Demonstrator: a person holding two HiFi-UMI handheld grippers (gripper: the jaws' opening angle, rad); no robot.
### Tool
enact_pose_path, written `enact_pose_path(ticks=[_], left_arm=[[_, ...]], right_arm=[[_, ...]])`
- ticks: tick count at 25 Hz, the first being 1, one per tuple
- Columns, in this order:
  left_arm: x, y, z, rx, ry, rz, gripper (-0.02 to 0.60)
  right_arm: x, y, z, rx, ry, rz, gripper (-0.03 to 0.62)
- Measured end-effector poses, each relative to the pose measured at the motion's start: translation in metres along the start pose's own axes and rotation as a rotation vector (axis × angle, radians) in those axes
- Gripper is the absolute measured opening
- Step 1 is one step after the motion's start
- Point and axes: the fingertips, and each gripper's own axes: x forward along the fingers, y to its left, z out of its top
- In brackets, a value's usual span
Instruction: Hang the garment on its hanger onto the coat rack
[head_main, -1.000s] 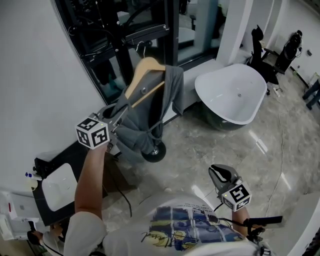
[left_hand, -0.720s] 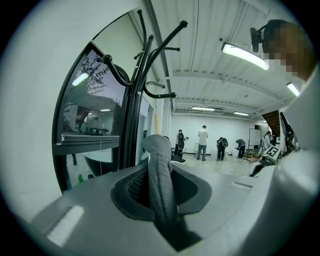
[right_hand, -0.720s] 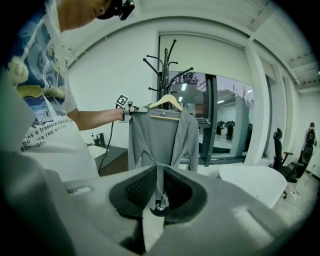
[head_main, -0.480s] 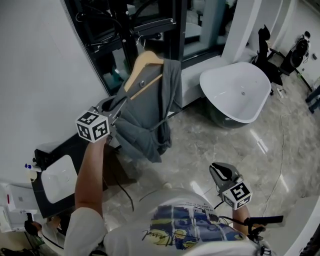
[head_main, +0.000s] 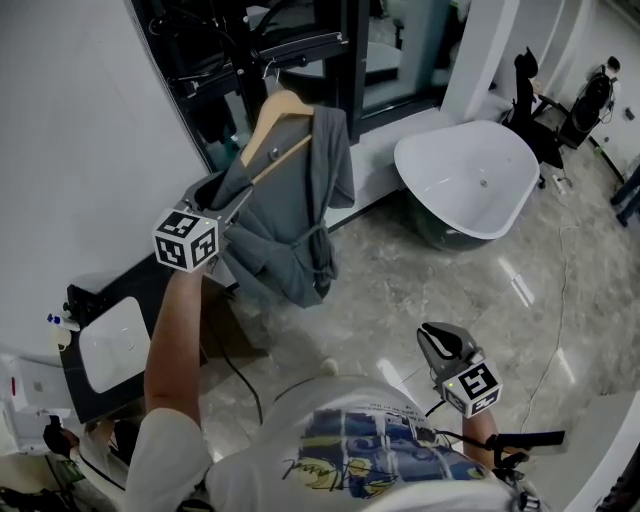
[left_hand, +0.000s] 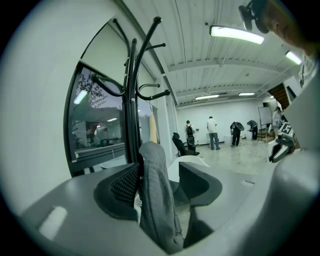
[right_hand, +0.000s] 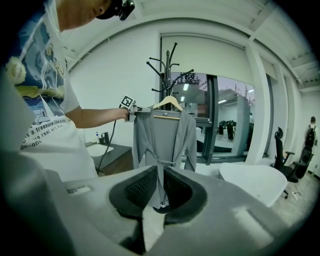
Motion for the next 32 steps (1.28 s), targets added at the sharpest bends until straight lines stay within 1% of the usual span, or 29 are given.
enact_pose_path(ticks=[2, 4, 8, 10, 12, 14, 16, 18, 20, 24, 26, 29, 32], left_arm=[[-0.008, -0.001, 0.009, 0.047, 0.001, 0.064, 0.286], [-0.020, -0.007, 0.020, 0.083, -0.006, 0.118, 0.307], [-0.057, -0.036, 0.032, 0.140, -0.028, 0.199, 0.307], [-0.078, -0.059, 0.034, 0.154, -0.037, 0.222, 0.300], [-0.098, -0.087, 0.032, 0.149, -0.044, 0.227, 0.275], [-0.117, -0.124, 0.030, 0.118, -0.058, 0.200, 0.223], [-0.135, -0.166, 0.022, 0.059, -0.069, 0.158, 0.141], [-0.152, -0.210, 0.006, -0.009, -0.065, 0.118, 0.067], [-0.165, -0.256, -0.014, -0.062, -0.044, 0.072, 0.002], [-0.187, -0.352, -0.054, -0.193, 0.028, -0.070, 0.002], [-0.200, -0.396, -0.069, -0.213, 0.071, -0.120, 0.002], [-0.218, -0.443, -0.085, -0.230, 0.097, -0.170, 0.002], [-0.231, -0.471, -0.097, -0.250, 0.106, -0.179, 0.002]], right_arm=[[-0.010, 0.001, -0.003, -0.003, -0.004, 0.008, 0.041], [-0.020, 0.001, -0.007, -0.013, -0.009, 0.020, 0.041], [-0.041, 0.006, -0.015, -0.023, -0.020, 0.042, 0.041], [-0.053, 0.008, -0.021, -0.023, -0.026, 0.052, 0.041], [-0.065, 0.010, -0.028, -0.030, -0.038, 0.068, 0.040], [-0.075, 0.013, -0.033, -0.034, -0.050, 0.090, 0.038], [-0.085, 0.018, -0.040, -0.041, -0.048, 0.113, 0.024], [-0.094, 0.026, -0.047, -0.051, -0.046, 0.146, 0.003], [-0.100, 0.036, -0.054, -0.062, -0.049, 0.185, 0.003], [-0.109, 0.062, -0.068, -0.085, -0.042, 0.272, 0.003], [-0.116, 0.077, -0.071, -0.099, -0.042, 0.318, 0.003], [-0.125, 0.095, -0.073, -0.125, -0.052, 0.365, 0.002], [-0.136, 0.110, -0.073, -0.137, -0.056, 0.391, 0.002]])
